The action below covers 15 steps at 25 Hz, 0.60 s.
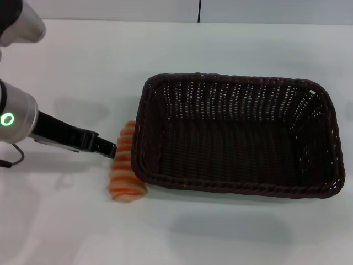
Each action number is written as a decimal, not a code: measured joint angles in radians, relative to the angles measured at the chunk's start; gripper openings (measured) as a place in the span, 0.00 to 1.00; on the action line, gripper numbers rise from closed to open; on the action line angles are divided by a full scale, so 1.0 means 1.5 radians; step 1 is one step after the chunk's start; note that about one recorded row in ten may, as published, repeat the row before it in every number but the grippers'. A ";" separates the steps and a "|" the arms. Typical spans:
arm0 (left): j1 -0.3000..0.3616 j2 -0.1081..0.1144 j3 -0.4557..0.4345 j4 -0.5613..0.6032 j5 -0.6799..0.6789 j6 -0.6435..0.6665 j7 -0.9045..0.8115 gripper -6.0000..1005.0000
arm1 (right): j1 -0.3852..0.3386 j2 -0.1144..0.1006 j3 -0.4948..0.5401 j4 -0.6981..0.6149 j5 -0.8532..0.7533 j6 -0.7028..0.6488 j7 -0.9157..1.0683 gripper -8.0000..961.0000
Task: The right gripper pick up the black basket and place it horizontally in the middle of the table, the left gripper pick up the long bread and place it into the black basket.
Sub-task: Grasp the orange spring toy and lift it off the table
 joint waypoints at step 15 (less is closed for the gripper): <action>0.008 -0.001 0.017 0.044 -0.057 0.023 0.003 0.78 | -0.001 -0.003 -0.001 -0.001 -0.002 -0.002 0.000 0.41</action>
